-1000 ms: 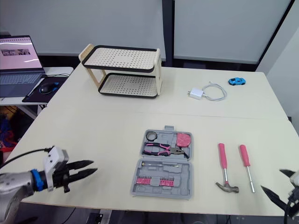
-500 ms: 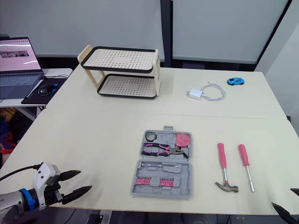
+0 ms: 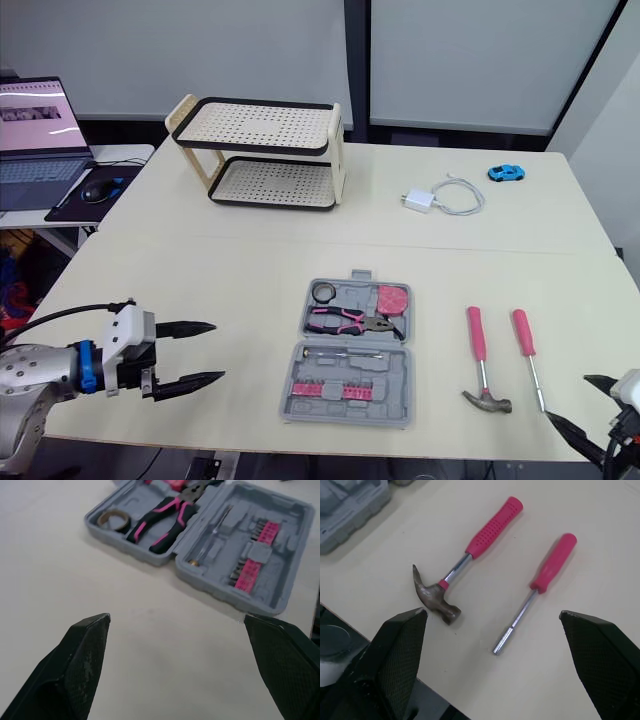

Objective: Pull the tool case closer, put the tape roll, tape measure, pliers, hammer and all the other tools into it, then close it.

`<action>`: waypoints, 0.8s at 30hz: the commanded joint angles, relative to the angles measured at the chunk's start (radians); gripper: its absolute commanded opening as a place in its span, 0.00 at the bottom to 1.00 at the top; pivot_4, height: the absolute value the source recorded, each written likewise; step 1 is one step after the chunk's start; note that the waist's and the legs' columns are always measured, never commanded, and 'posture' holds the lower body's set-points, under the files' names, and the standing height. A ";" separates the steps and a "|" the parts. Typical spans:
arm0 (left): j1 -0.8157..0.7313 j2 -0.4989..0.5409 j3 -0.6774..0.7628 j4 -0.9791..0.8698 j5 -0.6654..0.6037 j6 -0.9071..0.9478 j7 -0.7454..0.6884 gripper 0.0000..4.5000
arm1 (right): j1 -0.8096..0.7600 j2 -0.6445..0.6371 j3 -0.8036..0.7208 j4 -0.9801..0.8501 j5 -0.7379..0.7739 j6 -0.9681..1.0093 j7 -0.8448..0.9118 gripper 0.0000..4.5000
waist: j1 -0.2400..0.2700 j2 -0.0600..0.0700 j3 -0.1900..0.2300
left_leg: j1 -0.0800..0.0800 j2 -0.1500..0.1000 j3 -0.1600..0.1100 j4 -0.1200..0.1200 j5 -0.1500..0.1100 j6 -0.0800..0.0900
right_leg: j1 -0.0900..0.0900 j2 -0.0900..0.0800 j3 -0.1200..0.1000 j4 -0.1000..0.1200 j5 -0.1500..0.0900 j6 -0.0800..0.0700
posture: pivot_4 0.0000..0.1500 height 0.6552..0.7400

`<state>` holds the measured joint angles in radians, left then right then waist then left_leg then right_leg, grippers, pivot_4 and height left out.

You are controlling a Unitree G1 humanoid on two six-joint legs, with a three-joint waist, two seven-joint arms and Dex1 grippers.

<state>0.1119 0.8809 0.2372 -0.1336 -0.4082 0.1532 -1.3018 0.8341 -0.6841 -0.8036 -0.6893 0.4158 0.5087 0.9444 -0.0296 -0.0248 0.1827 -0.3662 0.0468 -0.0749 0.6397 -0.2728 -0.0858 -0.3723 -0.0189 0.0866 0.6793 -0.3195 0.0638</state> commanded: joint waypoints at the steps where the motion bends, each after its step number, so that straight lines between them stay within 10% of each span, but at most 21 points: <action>1: -0.099 0.029 -0.068 -0.142 -0.068 0.039 -0.053 0.98 | -0.044 0.035 0.077 -0.154 0.024 0.117 -0.134 1.00 | 0.001 0.000 0.000 | 0.000 0.000 0.000 0.000 0.000 0.000 | 0.000 0.000 0.000 0.000 0.000 0.000 | 1.00 0.94; 24: -0.307 -0.043 -0.242 -0.193 -0.147 0.033 -0.180 0.98 | -0.465 0.265 0.630 -0.032 -0.191 0.486 -0.732 1.00 | -0.004 0.001 0.000 | -0.014 -0.001 0.002 0.006 0.000 0.000 | -0.014 0.001 0.005 0.003 0.004 0.002 | 1.00 0.94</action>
<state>-0.1844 0.8445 -0.0034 -0.3226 -0.5323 0.2090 -1.4737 0.3741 -0.4223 -0.1789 -0.7233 0.2432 1.0029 0.2284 -0.0331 -0.0235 0.1827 -0.3799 0.0458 -0.0729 0.6456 -0.2726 -0.0854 -0.3864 -0.0176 0.0916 0.6818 -0.3153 0.0662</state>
